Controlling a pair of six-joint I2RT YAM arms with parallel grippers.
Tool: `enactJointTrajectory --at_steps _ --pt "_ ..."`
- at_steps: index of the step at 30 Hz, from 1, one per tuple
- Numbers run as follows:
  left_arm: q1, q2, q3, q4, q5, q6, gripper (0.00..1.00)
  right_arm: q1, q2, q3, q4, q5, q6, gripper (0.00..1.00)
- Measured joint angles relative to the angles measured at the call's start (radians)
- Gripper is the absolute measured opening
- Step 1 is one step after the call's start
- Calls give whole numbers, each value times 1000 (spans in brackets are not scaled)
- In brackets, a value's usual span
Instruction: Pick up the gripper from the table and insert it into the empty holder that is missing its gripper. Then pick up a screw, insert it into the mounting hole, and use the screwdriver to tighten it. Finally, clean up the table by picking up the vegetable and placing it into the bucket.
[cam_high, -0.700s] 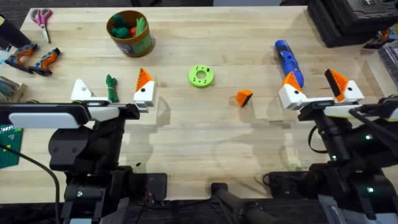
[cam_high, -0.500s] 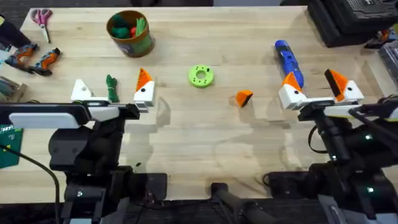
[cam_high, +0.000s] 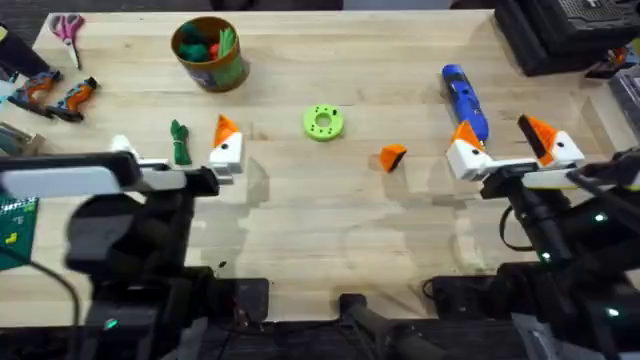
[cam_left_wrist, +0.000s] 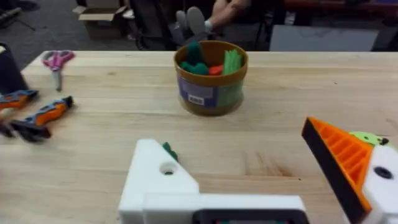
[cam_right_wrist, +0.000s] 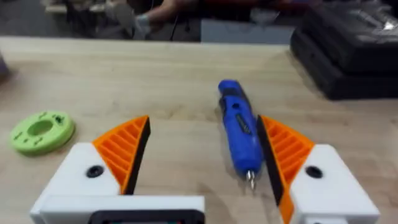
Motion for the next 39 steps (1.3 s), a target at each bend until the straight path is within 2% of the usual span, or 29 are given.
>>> enactJointTrajectory --at_steps 4,8,9,10,16,19,22,26,32,35,39 --pt "0 71 167 -138 -35 4 986 0 44 109 -146 -14 0 993" --pt "0 230 364 -315 -47 7 986 0 159 263 -266 -18 0 993" --pt "0 378 509 -437 -57 8 986 0 276 379 -357 -22 0 993" --pt "0 438 567 -485 -62 8 986 0 330 427 -401 -24 0 993" --pt "0 740 862 -686 -69 9 986 0 615 661 -572 -26 0 993" --pt "0 853 969 -752 -70 7 986 0 733 760 -649 -28 0 993" --pt "0 936 1036 -797 -70 5 986 0 846 861 -729 -29 0 993" --pt "0 987 1056 -806 -70 3 986 0 957 969 -790 -29 0 993" --pt "8 1045 1056 -810 -70 0 986 0 1027 1010 -780 -28 0 993" --pt "48 1098 1056 -852 -68 -12 986 0 1038 1010 -783 -28 0 993" --pt "135 1208 1056 -877 -54 -24 986 0 1038 1010 -783 -29 0 994"
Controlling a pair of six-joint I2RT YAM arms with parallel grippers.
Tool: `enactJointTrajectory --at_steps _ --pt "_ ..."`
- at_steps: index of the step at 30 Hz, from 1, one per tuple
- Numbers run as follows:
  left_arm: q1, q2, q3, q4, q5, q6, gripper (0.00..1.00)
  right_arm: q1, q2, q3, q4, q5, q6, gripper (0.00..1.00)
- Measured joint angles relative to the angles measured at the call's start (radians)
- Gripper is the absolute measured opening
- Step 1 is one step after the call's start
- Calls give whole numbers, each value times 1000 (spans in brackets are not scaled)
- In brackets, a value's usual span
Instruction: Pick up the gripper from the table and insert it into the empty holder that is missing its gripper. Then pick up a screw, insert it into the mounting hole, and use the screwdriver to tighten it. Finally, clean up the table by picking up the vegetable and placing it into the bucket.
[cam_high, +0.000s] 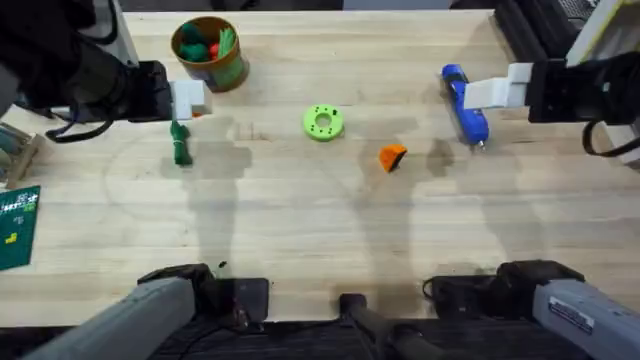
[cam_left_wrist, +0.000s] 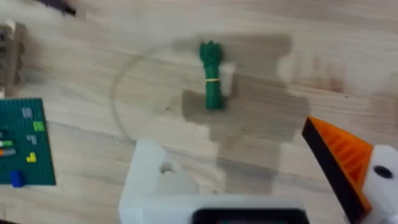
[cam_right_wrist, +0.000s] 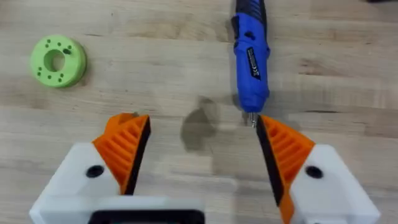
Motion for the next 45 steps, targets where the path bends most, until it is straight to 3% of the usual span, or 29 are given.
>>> enactJointTrajectory --at_steps 4,10,13,14,20,27,28,33,35,40,41,45 --pt "78 118 0 18 22 3 986 0 0 0 0 0 0 993" --pt "137 254 -2 91 47 16 986 0 0 0 0 0 0 993" --pt "153 298 -29 161 68 17 986 0 0 0 1 0 0 993" --pt "173 320 -91 236 96 24 985 0 0 0 1 0 0 993" --pt "233 347 -201 369 156 48 986 0 0 0 2 0 0 994" --pt "280 374 -208 411 185 69 965 0 0 0 5 0 0 993" --pt "283 388 -208 421 191 73 875 0 0 0 5 0 0 993" --pt "279 421 -205 453 276 74 93 0 0 0 5 0 0 993" --pt "277 421 -204 458 285 78 9 0 0 0 5 0 0 993" --pt "278 421 -204 461 288 79 6 0 0 0 5 0 0 993" --pt "278 421 -204 461 286 85 59 0 0 0 5 0 0 993" --pt "289 430 -204 460 265 84 673 0 0 0 5 0 0 993"
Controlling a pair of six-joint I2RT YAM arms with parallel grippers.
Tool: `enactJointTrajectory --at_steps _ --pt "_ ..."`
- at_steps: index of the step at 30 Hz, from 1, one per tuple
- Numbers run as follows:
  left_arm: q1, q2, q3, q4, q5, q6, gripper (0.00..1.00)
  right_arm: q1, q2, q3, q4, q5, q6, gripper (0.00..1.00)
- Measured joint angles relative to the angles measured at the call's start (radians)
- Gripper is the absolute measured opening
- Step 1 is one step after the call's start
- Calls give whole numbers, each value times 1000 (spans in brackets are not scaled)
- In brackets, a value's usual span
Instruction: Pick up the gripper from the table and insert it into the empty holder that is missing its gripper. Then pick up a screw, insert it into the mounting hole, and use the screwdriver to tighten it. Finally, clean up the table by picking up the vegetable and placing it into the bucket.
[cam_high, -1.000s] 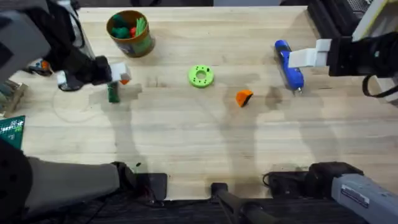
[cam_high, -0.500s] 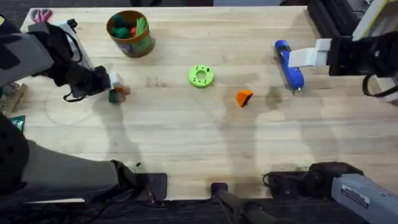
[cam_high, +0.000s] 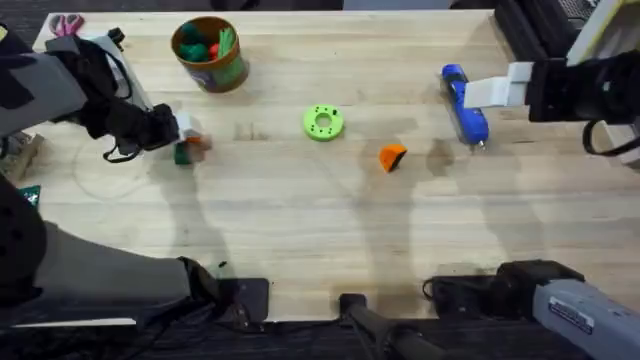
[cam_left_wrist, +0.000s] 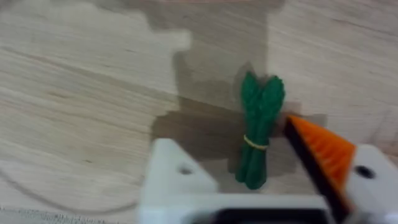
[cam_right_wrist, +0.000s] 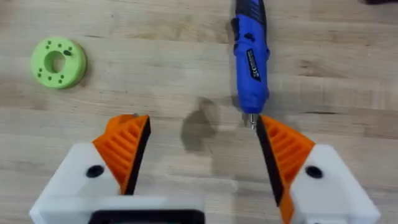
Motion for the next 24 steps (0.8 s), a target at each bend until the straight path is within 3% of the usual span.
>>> enactJointTrajectory --at_steps 2,3,12,24 --pt "4 2 2 -24 4 -3 934 0 0 0 0 0 0 993" --pt "4 5 4 -39 11 -4 958 0 0 0 0 0 0 993" --pt "2 -51 34 -161 86 -3 969 0 0 0 0 0 0 993" --pt "2 -537 38 -266 267 -4 971 0 0 0 0 0 0 993"
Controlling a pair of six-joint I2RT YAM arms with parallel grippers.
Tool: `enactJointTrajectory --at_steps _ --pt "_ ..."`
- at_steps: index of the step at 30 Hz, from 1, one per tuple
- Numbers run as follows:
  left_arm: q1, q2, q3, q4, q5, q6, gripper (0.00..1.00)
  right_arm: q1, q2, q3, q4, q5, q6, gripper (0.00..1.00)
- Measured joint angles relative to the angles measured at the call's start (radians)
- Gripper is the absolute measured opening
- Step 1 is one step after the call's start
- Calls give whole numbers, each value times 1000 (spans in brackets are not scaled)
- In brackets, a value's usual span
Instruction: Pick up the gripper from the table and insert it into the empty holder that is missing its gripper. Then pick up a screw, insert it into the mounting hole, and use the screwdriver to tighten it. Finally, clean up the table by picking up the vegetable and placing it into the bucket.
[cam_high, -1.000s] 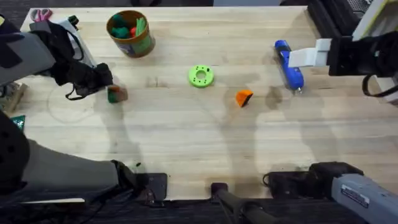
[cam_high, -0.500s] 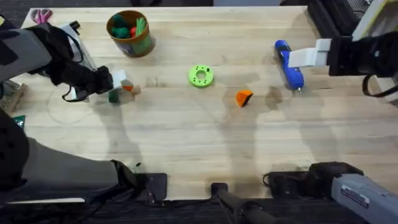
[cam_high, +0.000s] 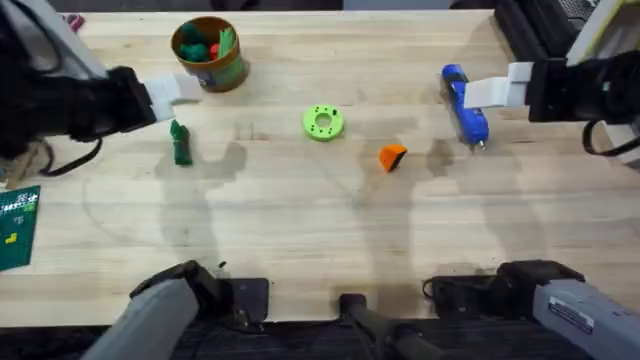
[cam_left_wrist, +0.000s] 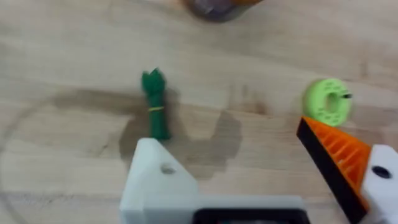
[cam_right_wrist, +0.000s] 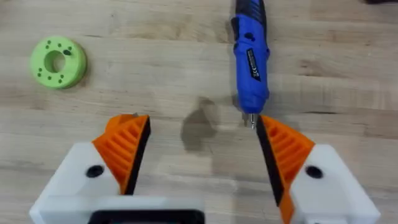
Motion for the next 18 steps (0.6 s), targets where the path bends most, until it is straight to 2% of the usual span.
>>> enactJointTrajectory --at_steps 4,8,13,18 --pt "0 -155 2 -2 101 -11 971 0 0 0 0 0 0 993" --pt "0 -289 5 -12 190 -77 971 0 0 0 0 0 0 993" --pt "0 -399 6 -91 234 -121 972 0 0 0 0 0 0 993" --pt "0 -436 6 -110 241 -138 973 0 0 0 0 0 0 993"
